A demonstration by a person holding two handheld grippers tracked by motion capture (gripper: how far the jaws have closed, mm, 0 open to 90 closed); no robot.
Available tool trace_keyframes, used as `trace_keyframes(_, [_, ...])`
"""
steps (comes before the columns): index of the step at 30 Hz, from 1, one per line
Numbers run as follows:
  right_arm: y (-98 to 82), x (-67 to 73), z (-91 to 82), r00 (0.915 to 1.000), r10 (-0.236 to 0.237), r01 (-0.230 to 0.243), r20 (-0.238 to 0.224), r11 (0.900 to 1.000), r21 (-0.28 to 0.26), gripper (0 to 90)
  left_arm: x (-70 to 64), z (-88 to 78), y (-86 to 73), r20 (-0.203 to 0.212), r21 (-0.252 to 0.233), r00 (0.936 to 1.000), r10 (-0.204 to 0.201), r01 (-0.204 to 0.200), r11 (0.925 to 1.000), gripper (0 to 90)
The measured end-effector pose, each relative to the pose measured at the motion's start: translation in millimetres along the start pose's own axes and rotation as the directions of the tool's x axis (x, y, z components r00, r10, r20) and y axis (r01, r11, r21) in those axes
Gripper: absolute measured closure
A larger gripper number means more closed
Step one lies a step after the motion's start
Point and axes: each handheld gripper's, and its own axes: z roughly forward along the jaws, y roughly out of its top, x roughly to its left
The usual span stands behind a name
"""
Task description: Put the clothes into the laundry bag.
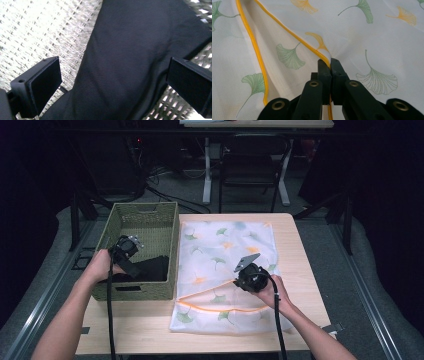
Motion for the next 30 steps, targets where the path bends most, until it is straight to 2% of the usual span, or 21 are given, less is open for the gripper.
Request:
trace_keyframes(2, [0.1, 0.2, -0.4, 1.0000, 0.000, 0.000, 0.002, 1.000, -0.003, 88.4, 1.8, 3.3, 1.4, -0.007, 0.011, 1.0000, 0.004, -0.004, 0.9999, 0.4])
trace_keyframes(3, [0.1, 0.4, -0.4, 1.0000, 0.000, 0.000, 0.003, 1.000, -0.003, 88.3, 2.6, 5.9, 2.2, 0.012, 0.016, 0.9999, 0.004, -0.005, 0.9999, 0.7])
trace_keyframes(5, [0.2, 0.3, -0.3, 1.0000, -0.002, 0.002, 0.003, 1.000, -0.002, 88.4, 3.6, 7.9, 3.1, 0.004, 0.029, 0.9999, 0.015, -0.015, 0.9995, 0.9])
trace_keyframes(8, [0.0, 0.3, -0.4, 1.0000, -0.001, 0.001, 0.001, 1.000, -0.002, 88.4, 5.1, 13.0, 3.8, 0.014, 0.040, 0.9998, 0.016, -0.016, 0.9991, 1.3])
trace_keyframes(14, [0.0, 0.3, -0.6, 1.0000, 0.000, 0.000, 0.001, 1.000, -0.003, 88.4, 7.5, 20.2, 6.2, 0.037, 0.064, 0.9990, 0.024, -0.026, 0.9976, 2.4])
trace_keyframes(15, [0.0, 0.3, -0.4, 1.0000, -0.004, 0.004, 0.001, 1.000, -0.003, 88.3, 8.2, 22.7, 6.6, 0.058, 0.070, 0.9980, 0.028, -0.032, 0.9970, 2.6])
trace_keyframes(17, [-0.1, 0.4, -0.4, 1.0000, 0.000, 0.000, 0.001, 1.000, -0.003, 88.3, 8.4, 24.2, 7.2, 0.049, 0.076, 0.9984, 0.027, -0.031, 0.9966, 3.7])
trace_keyframes(24, [-0.1, 0.3, -0.3, 1.0000, 0.000, 0.000, -0.001, 1.000, -0.002, 88.3, 10.2, 30.1, 8.4, 0.086, 0.082, 0.9957, 0.035, -0.042, 0.9958, 6.8])
trace_keyframes(25, [0.0, 0.3, -0.4, 1.0000, 0.001, -0.001, -0.001, 1.000, -0.004, 88.3, 10.7, 31.4, 8.3, 0.101, 0.091, 0.9943, 0.035, -0.044, 0.9949, 6.8])
trace_keyframes(30, [0.0, 0.3, -0.4, 1.0000, 0.000, 0.000, -0.002, 1.000, -0.003, 88.2, 7.8, 37.5, 7.3, 0.120, 0.123, 0.9916, 0.048, -0.063, 0.9904, 9.7])
